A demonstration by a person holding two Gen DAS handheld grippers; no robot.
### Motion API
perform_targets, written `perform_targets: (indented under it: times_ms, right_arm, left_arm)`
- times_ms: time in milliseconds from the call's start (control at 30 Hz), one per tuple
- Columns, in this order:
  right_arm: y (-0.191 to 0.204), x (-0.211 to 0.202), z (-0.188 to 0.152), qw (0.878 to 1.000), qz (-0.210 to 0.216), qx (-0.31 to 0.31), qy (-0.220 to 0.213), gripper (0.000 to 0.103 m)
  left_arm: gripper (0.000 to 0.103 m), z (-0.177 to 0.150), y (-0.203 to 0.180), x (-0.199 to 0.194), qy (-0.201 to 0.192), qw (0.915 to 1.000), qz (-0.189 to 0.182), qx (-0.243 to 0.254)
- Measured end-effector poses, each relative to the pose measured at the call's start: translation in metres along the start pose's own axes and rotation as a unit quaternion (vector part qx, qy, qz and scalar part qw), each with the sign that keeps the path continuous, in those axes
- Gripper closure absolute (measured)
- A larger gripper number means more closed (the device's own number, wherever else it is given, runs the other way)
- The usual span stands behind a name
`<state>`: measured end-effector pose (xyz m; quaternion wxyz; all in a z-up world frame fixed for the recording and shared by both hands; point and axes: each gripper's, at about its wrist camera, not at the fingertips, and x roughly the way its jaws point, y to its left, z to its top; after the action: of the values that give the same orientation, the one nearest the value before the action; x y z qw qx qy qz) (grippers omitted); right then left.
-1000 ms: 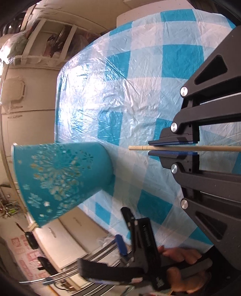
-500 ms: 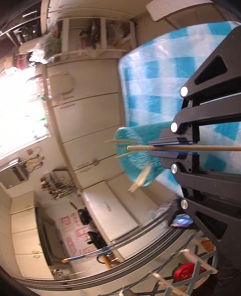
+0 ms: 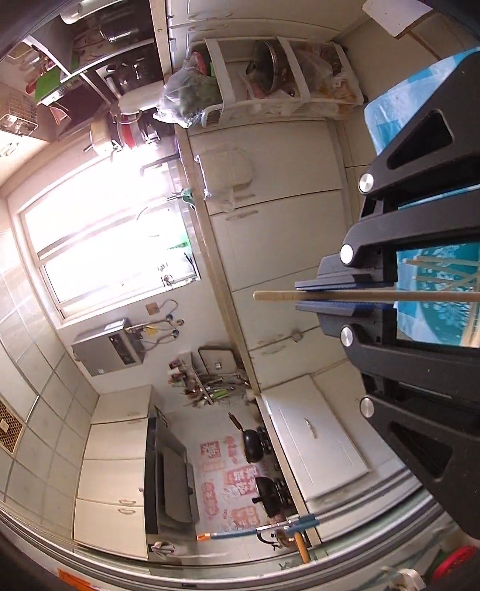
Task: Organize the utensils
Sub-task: 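Carry the chopstick with the right gripper over the teal holder, then open the right gripper to drop the chopstick into the holder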
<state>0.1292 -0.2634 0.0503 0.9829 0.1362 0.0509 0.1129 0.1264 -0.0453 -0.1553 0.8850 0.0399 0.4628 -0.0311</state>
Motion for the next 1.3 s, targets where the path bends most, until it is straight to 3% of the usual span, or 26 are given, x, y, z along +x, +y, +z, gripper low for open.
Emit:
perform_targets:
  times_ms: [367, 667, 1033, 1200, 1300]
  right_arm:
    - [-0.005, 0.037, -0.038, 0.999, -0.035, -0.019, 0.026, 0.097]
    - [-0.003, 0.035, -0.058, 0.997, -0.051, -0.048, 0.026, 0.097]
    - [-0.014, 0.012, -0.084, 0.995, -0.051, -0.053, 0.061, 0.096]
    - [-0.021, -0.005, -0.094, 0.994, -0.051, -0.045, 0.089, 0.088]
    - [-0.028, -0.016, -0.103, 0.991, -0.057, -0.033, 0.112, 0.069]
  left_arm:
    - [0.009, 0.0, 0.003, 0.003, 0.005, 0.9999, -0.009, -0.001]
    - [0.008, 0.0, 0.001, 0.004, 0.006, 0.9999, -0.008, 0.002]
    - [0.008, 0.0, 0.001, 0.004, 0.006, 0.9999, -0.008, 0.002]
    - [0.008, 0.0, 0.002, 0.004, 0.006, 0.9999, -0.008, 0.002]
    - [0.008, 0.0, 0.002, 0.003, 0.006, 1.0, -0.008, 0.001]
